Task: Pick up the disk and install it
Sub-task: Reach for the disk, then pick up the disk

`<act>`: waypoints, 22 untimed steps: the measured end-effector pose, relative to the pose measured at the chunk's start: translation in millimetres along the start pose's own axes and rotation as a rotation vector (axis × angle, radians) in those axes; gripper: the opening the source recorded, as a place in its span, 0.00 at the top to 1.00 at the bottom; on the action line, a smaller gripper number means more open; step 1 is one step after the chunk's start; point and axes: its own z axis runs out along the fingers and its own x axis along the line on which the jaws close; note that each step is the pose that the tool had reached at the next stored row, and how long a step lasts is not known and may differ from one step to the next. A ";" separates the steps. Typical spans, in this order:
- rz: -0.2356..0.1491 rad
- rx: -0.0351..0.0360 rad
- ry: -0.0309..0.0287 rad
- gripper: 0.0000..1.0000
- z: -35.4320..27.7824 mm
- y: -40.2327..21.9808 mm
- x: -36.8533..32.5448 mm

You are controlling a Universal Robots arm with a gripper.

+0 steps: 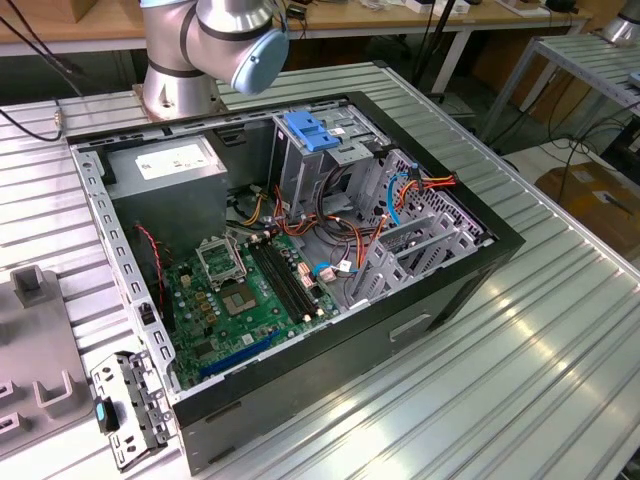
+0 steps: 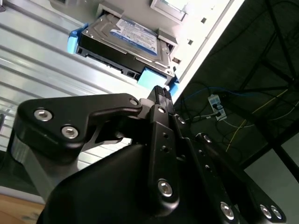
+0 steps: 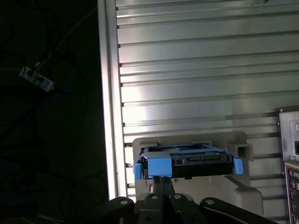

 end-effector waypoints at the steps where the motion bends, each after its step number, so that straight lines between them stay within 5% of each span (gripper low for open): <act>1: 0.000 0.0000 -0.0001 0.89 0.1 0.0 0.3; 15: -0.009 0.0002 0.0003 0.89 0.0 -0.1 1.3; 18: -0.034 0.0007 0.0013 0.89 0.1 -0.1 1.3; 22: -0.116 0.0022 0.0047 0.89 0.1 -0.1 1.3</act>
